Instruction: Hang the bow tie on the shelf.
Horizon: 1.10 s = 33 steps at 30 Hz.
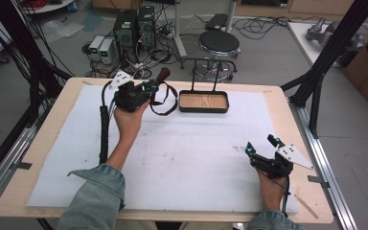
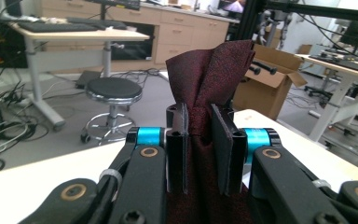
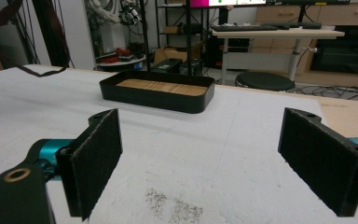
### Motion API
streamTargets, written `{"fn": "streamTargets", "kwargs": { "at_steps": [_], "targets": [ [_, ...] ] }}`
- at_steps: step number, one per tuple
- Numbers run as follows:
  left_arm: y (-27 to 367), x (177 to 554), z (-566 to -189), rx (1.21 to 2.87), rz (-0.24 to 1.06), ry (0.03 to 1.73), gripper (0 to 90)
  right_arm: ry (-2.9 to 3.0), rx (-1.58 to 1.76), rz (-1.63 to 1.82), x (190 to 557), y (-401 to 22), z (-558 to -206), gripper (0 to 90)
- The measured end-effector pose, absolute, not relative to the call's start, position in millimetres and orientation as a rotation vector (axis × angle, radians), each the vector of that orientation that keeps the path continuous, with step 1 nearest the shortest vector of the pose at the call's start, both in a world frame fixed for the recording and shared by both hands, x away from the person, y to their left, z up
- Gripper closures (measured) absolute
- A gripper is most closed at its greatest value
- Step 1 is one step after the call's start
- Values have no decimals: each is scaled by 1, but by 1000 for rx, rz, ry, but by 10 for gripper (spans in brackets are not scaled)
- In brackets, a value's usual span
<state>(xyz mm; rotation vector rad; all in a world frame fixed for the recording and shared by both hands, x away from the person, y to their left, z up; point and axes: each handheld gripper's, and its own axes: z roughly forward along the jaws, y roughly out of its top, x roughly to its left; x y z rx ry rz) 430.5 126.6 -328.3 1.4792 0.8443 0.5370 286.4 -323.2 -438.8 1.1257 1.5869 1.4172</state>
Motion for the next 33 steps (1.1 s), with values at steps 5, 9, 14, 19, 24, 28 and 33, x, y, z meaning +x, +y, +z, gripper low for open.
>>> {"fn": "streamTargets", "kwargs": {
  "at_steps": [5,9,14,19,24,28,33],
  "targets": [
    [110,445,-325,1480,525,802,764,1587,1127,1419,286,-324,-439,125],
    [99,455,-325,1466,510,782,764,1584,1128,1424,286,-324,-439,125],
    [88,469,-327,1455,483,790,763,1584,1129,1427,287,-324,-439,125],
    [82,483,-327,1439,493,802,764,1583,1131,1432,287,-324,-439,125],
    [82,493,-327,1408,506,820,764,1585,1131,1437,287,-324,-439,125],
    [80,500,-328,1416,511,834,763,1587,1129,1434,287,-324,-439,125],
    [79,509,-328,1425,507,850,764,1586,1130,1435,287,-324,-439,125]
  ]
}}
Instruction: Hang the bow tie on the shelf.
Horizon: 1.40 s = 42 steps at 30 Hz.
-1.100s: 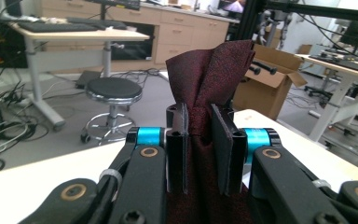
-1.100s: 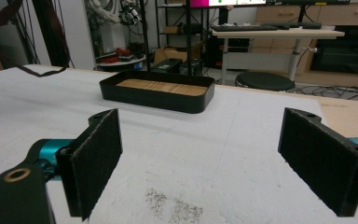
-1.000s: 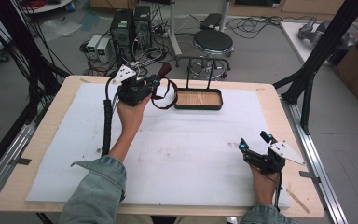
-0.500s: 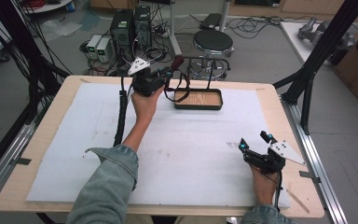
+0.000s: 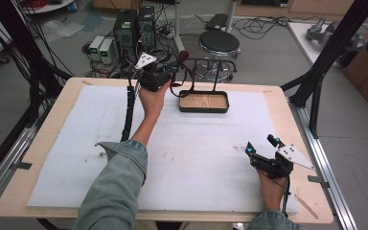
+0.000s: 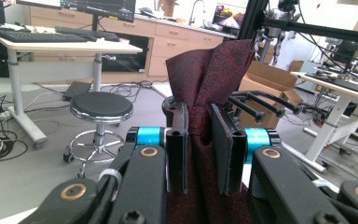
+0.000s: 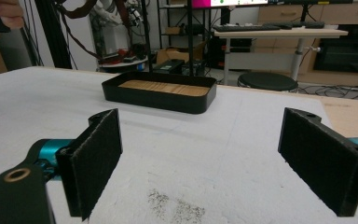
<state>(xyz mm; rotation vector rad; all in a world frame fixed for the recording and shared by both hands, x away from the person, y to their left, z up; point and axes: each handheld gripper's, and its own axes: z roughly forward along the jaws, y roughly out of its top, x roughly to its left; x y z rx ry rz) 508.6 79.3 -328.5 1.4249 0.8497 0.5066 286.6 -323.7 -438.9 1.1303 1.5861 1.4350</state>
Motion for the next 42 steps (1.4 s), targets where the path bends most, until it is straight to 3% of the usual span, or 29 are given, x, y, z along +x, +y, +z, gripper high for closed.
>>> {"fn": "streamTargets", "kwargs": {
  "at_steps": [42],
  "targets": [
    [78,526,-354,1503,545,923,734,1592,1129,1437,287,-324,-439,125]
  ]
}}
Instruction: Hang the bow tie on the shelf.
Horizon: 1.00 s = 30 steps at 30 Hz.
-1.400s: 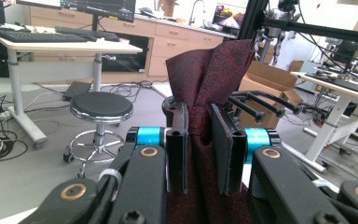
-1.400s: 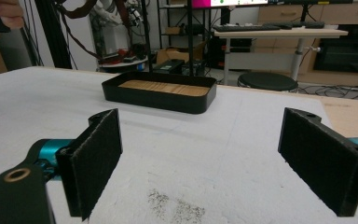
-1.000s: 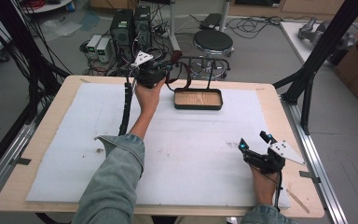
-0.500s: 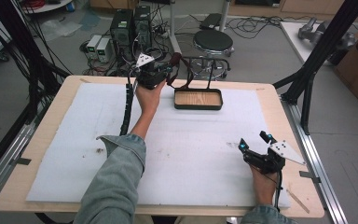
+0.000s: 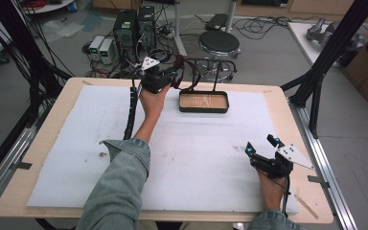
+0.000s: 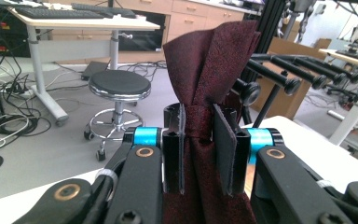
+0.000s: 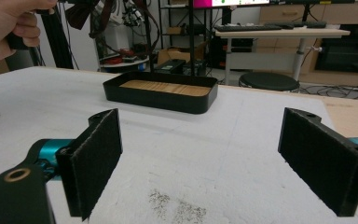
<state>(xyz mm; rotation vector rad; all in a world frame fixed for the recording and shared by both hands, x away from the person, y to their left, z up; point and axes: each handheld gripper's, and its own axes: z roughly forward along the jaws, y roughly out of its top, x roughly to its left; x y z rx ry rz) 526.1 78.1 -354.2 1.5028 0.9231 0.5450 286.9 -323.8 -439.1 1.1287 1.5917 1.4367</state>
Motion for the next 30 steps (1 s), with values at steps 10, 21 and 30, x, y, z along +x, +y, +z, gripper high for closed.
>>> {"fn": "streamTargets", "kwargs": {
  "at_steps": [10,21,30],
  "targets": [
    [78,524,-353,1530,564,910,665,1593,1126,1436,287,-324,-439,125],
    [88,514,-345,1518,576,888,589,1593,1130,1436,287,-324,-439,125],
    [109,494,-329,1484,569,845,505,1595,1125,1431,287,-323,-439,125]
  ]
}}
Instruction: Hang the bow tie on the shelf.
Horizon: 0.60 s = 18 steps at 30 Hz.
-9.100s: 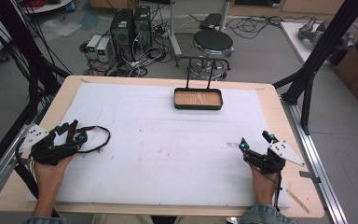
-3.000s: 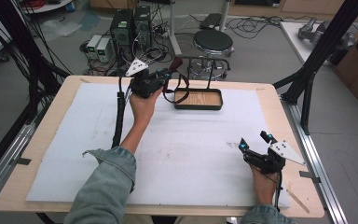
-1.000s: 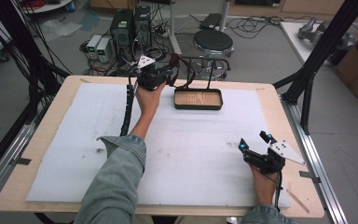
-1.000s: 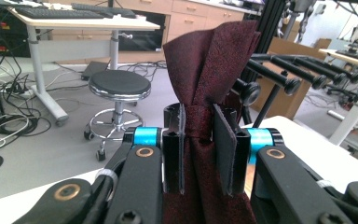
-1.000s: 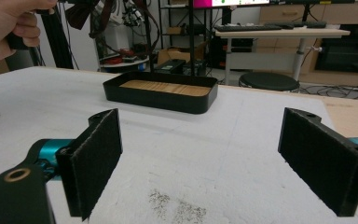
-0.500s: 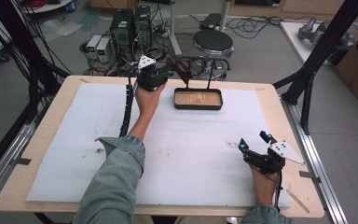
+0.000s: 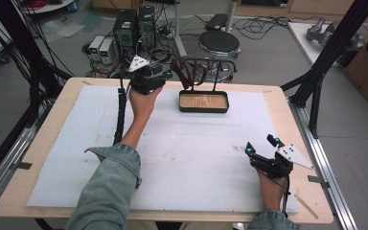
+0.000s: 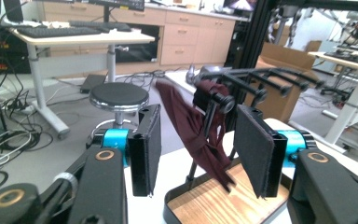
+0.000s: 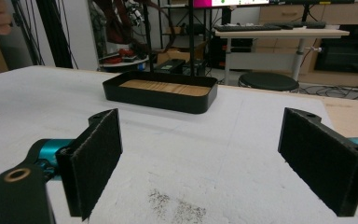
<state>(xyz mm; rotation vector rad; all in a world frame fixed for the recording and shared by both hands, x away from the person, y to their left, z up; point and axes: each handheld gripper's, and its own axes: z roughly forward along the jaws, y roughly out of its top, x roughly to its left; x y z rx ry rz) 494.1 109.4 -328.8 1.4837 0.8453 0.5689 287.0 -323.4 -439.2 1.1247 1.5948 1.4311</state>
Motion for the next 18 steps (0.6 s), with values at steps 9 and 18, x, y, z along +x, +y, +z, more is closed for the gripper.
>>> {"fn": "streamTargets", "kwargs": {
  "at_steps": [9,18],
  "targets": [
    [134,466,-305,1488,588,787,459,1594,1126,1428,287,-323,-439,125],
    [165,442,-291,1524,602,758,399,1599,1125,1419,287,-322,-439,125]
  ]
}}
